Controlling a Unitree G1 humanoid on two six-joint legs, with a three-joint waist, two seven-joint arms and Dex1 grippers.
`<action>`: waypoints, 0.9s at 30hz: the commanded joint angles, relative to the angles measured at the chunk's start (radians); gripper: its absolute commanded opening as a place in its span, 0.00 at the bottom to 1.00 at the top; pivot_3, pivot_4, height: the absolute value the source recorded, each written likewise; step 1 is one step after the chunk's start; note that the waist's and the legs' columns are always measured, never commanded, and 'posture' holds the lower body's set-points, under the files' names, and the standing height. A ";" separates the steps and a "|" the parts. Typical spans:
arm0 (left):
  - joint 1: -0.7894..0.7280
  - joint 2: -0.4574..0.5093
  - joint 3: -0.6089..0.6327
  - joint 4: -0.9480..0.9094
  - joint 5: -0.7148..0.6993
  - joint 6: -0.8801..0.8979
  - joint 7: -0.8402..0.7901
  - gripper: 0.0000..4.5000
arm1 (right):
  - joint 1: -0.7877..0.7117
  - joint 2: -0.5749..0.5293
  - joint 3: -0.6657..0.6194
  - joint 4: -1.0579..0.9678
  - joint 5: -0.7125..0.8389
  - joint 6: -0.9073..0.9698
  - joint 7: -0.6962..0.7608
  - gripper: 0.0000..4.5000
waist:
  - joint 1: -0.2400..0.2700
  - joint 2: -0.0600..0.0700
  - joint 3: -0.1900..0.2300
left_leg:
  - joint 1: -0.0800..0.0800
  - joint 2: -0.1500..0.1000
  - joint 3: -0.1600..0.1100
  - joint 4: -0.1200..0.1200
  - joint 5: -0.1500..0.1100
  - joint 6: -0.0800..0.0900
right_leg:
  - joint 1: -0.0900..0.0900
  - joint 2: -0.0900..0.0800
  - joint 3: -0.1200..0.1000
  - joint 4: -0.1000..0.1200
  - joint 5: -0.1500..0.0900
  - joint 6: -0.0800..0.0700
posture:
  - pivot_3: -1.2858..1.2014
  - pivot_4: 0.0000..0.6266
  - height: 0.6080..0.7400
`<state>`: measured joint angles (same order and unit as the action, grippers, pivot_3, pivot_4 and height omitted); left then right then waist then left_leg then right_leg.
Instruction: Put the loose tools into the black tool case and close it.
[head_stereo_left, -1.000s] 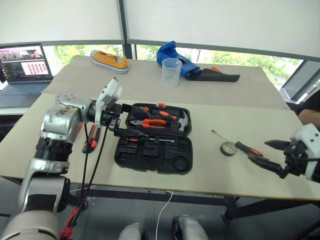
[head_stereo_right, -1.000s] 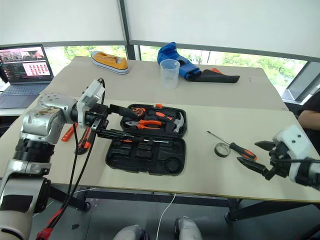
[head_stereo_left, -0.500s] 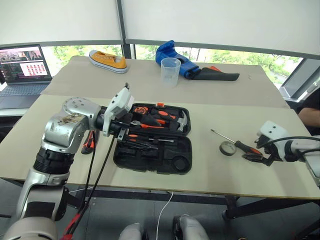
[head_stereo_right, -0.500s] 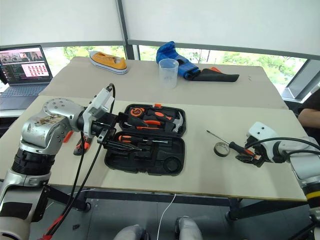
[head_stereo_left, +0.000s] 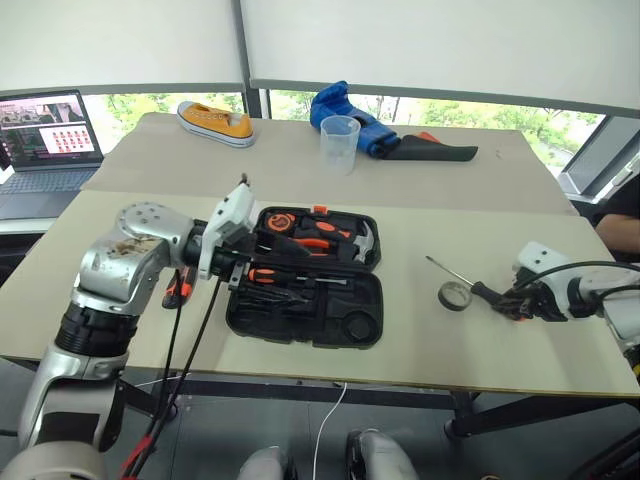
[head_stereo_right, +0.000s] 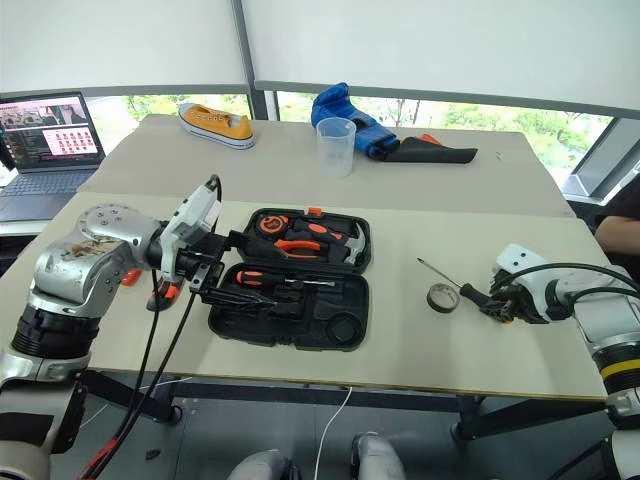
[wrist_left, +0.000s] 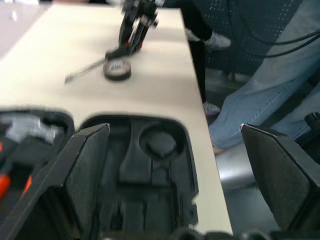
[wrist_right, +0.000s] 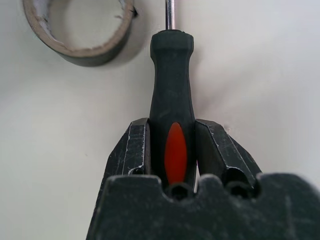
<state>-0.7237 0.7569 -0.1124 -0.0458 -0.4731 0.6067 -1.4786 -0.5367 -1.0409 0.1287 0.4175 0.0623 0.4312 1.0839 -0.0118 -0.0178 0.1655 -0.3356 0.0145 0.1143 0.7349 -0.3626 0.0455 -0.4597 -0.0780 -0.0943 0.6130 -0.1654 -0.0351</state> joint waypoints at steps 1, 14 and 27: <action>0.038 0.058 0.019 0.000 -0.003 -0.049 -0.053 1.00 | -0.006 -0.048 -0.129 -0.165 0.112 -0.073 0.102 0.22 | -0.002 0.003 0.002 | 0.000 0.000 0.000 0.000 0.000 0.000 | 0.000 0.000 0.000 0.000 0.000 0.000 | 0.52 0.24 0.88; 0.159 0.231 0.159 -0.018 -0.063 0.008 -0.037 1.00 | -0.342 0.253 0.197 -0.426 0.118 0.208 0.195 0.22 | -0.013 0.005 0.004 | 0.002 0.001 0.000 0.000 0.002 -0.004 | -0.002 0.001 0.001 0.004 -0.003 0.001 | 0.52 0.24 0.88; 0.155 0.207 0.136 -0.010 -0.041 -0.035 0.011 1.00 | -0.381 0.394 0.339 -0.230 -0.054 0.031 0.138 0.22 | 0.010 0.005 0.004 | -0.015 -0.001 0.001 0.002 0.002 -0.004 | -0.012 -0.001 -0.010 0.011 0.000 -0.005 | 0.52 0.24 0.88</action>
<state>-0.5363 0.9711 0.0271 -0.0590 -0.5140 0.5983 -1.4662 -0.9129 -0.6254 0.4712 0.1734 0.0440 0.5305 1.2298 -0.0016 -0.0130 0.1693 -0.3508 0.0134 0.1161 0.7376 -0.3601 0.0409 -0.4718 -0.0791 -0.1046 0.6241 -0.1657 -0.0402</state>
